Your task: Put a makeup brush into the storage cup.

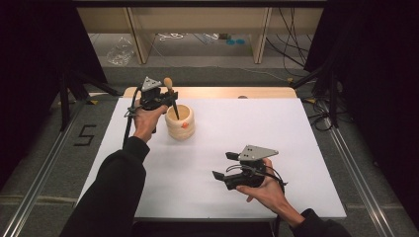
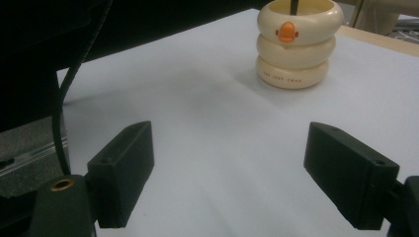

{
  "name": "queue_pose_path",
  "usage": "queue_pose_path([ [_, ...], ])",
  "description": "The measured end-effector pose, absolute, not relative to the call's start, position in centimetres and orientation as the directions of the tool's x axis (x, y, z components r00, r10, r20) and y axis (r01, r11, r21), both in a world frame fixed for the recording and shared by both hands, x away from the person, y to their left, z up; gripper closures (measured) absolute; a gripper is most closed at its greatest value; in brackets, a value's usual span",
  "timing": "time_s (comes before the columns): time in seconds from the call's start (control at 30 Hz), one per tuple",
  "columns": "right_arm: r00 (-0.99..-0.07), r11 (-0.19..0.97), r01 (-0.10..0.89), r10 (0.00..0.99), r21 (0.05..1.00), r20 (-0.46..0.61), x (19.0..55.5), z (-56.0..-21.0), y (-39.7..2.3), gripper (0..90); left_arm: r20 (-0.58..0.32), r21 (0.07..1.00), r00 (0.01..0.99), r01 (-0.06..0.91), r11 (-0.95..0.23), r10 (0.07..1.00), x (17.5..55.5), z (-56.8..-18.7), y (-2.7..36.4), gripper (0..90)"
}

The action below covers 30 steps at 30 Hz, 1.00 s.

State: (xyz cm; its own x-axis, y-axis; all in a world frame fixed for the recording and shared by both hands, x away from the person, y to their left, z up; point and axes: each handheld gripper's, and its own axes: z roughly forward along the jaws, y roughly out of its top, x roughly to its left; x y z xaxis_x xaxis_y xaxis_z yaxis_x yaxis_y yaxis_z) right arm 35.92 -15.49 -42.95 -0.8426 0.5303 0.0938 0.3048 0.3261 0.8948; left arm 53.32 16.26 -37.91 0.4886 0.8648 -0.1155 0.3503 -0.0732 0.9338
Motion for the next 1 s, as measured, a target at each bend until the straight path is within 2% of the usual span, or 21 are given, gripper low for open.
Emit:
queue_pose_path([
  [0.6,-0.846,0.332,0.309,0.525,0.891,0.097,36.0,-43.0,-15.4,20.3,-0.14,0.903,0.519,0.417,-0.107,0.843,53.5,-40.4,15.9,76.2],
  [0.63,-0.846,0.332,0.309,0.524,0.891,0.097,36.0,-43.0,-15.4,20.3,-0.158,0.898,0.522,0.429,-0.097,0.838,53.6,-40.5,15.8,74.3],
  [0.83,-0.847,0.332,0.308,0.523,0.891,0.098,36.0,-43.0,-15.4,20.4,-0.079,0.9,0.504,0.407,-0.156,0.86,53.2,-40.5,15.4,41.1],
  [1.0,-0.845,0.327,0.308,0.526,0.894,0.098,36.1,-43.0,-15.4,20.9,-0.07,0.899,0.503,0.407,-0.165,0.861,52.7,-40.1,15.5,31.7],
])
